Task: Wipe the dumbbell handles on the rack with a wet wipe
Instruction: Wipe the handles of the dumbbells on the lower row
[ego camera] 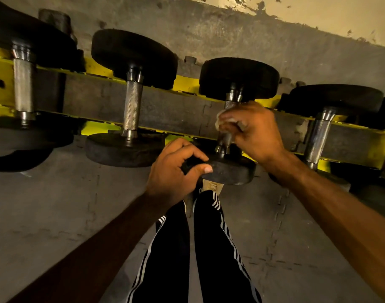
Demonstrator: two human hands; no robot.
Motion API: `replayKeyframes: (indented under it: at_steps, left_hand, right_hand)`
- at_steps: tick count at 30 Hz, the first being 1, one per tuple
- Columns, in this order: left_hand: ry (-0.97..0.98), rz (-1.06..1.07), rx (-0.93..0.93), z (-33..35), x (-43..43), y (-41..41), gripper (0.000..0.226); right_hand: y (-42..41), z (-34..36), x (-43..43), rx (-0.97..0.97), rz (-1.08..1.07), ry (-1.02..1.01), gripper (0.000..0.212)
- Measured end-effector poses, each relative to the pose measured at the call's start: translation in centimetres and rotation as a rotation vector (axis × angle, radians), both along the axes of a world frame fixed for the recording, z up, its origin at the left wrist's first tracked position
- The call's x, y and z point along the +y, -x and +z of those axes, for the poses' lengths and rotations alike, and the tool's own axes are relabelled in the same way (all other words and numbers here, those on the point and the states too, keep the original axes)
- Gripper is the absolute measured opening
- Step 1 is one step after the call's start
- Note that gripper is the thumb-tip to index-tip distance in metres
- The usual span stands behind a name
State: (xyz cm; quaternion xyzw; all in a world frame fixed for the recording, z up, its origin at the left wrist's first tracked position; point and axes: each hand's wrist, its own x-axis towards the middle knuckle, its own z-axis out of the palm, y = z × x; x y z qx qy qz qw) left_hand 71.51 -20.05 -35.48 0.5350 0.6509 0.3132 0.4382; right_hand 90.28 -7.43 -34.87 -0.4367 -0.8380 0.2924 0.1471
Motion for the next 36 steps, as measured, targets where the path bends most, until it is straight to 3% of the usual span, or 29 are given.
replayKeyframes:
  at_steps: [4, 7, 10, 15, 18, 20, 21, 25, 28, 30, 34, 36]
  left_hand:
    - [-0.001, -0.003, 0.0, -0.1, 0.0, 0.0, 0.021]
    - [-0.009, 0.001, 0.004, -0.1, 0.0, 0.0, 0.021]
    - [-0.011, 0.002, 0.005, -0.1, 0.0, 0.0, 0.021]
    - [-0.005, -0.001, 0.0, -0.1, 0.0, 0.0, 0.022]
    - [-0.003, -0.012, 0.004, -0.1, 0.0, 0.1, 0.023]
    - [-0.006, -0.011, 0.007, -0.2, 0.0, 0.1, 0.022]
    - [-0.007, -0.005, 0.002, -0.2, 0.0, 0.1, 0.022]
    - [-0.008, 0.008, -0.021, -0.4, -0.1, 0.1, 0.02]
    - [-0.011, -0.002, -0.014, -0.3, 0.0, 0.1, 0.02]
    - [-0.021, -0.014, -0.003, -0.2, 0.1, 0.1, 0.021]
    - [-0.017, -0.015, -0.001, -0.3, 0.1, 0.2, 0.021]
    - [-0.016, -0.009, -0.008, -0.3, 0.1, 0.1, 0.02]
  right_hand:
    - [0.5, 0.0, 0.2, 0.014, -0.15, -0.002, 0.011]
    - [-0.3, -0.2, -1.5, -0.052, -0.1, 0.047, 0.01]
    - [-0.4, 0.1, -1.2, -0.107, -0.025, -0.029, 0.011]
    - [1.1, 0.1, 1.0, -0.128, -0.11, -0.164, 0.012]
    - [1.0, 0.0, -0.2, -0.274, 0.119, -0.18, 0.017]
    - [0.6, 0.1, -1.2, -0.365, 0.254, -0.191, 0.038]
    - [0.5, -0.1, -1.1, -0.357, 0.202, -0.147, 0.042]
    - [0.8, -0.6, 0.6, -0.146, -0.239, 0.137, 0.017]
    - [1.7, -0.3, -0.6, -0.369, 0.079, -0.1, 0.022]
    - [1.9, 0.2, -1.1, -0.519, 0.271, -0.116, 0.018]
    - [2.4, 0.5, 1.4, -0.608, 0.031, -0.213, 0.012]
    - [3.3, 0.2, 1.3, -0.698, 0.095, -0.193, 0.015]
